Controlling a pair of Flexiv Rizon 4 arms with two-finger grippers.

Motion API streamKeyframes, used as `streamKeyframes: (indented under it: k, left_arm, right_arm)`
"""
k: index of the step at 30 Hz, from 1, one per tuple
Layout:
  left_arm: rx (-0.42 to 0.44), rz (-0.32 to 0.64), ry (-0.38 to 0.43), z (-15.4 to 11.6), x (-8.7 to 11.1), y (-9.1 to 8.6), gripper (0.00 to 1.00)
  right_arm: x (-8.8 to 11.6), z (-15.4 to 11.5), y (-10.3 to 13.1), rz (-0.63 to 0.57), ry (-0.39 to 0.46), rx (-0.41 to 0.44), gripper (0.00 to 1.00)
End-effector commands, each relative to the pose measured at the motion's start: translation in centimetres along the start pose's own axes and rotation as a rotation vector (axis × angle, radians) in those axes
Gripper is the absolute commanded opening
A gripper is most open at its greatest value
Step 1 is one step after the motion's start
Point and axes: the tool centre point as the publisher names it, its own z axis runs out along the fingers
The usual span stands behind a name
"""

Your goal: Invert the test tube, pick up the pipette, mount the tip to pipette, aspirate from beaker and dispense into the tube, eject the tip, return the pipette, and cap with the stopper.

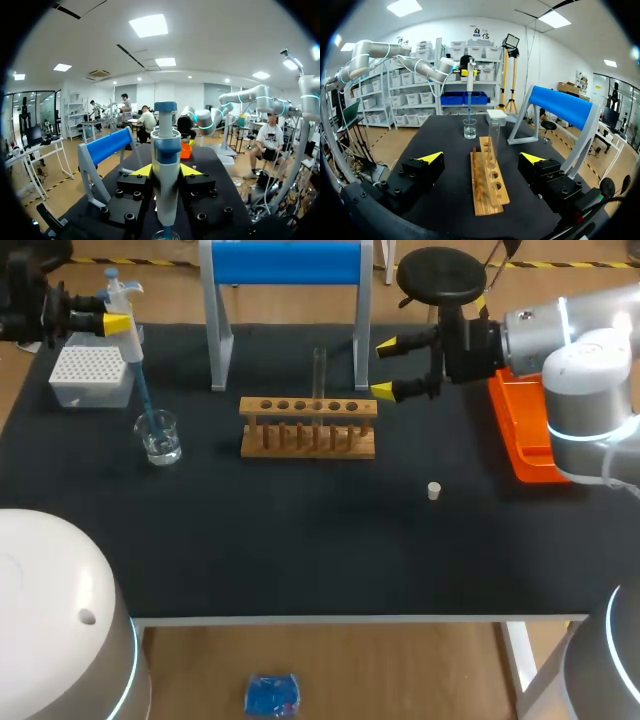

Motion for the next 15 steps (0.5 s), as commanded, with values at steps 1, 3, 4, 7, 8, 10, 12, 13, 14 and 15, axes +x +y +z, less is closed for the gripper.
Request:
streamKeyframes:
  k: [1, 3, 4, 7, 8, 10, 12, 13, 14, 15]
  left_arm:
    - [-0.032, 0.002, -0.016, 0.4, 0.6, -2.5, 0.0]
    - [-0.047, -0.005, -0.01, 0.9, 0.6, -3.5, 0.0]
    - [-0.04, -0.005, -0.005, 1.1, 0.6, -4.2, 0.0]
    - [-0.01, -0.009, 0.019, 2.0, 0.8, -6.1, 0.0]
    - [-0.019, -0.015, 0.022, 2.3, 0.9, -6.7, 0.0]
    - [-0.013, -0.01, 0.033, 3.0, 1.0, -8.0, 0.0]
    - [-0.023, -0.007, 0.04, 3.6, 1.1, -9.4, 0.0]
    - [-0.01, -0.01, 0.048, 3.8, 1.2, -10.0, 0.0]
    - [0.008, -0.011, 0.056, 4.1, 1.2, -10.6, 0.0]
    - [-0.014, -0.012, 0.062, 4.5, 1.3, -11.3, 0.0]
  right_arm:
    - [0.0, 0.0, -0.1, 0.0, 0.0, -0.001, 1.0]
    - [0.0, 0.0, -0.1, 0.0, 0.0, -0.001, 1.0]
    - [0.0, 0.0, -0.1, 0.0, 0.0, -0.001, 1.0]
    - [0.0, 0.0, -0.1, 0.0, 0.0, -0.001, 1.0]
    - [0.0, 0.0, -0.1, 0.0, 0.0, -0.001, 1.0]
    - [0.0, 0.0, -0.1, 0.0, 0.0, -0.001, 1.0]
    - [0.0, 0.0, -0.1, 0.0, 0.0, -0.001, 1.0]
    - [0.0, 0.0, -0.1, 0.0, 0.0, -0.001, 1.0]
    - [0.0, 0.0, -0.1, 0.0, 0.0, -0.001, 1.0]
    - [0.0, 0.0, -0.1, 0.0, 0.0, -0.001, 1.0]
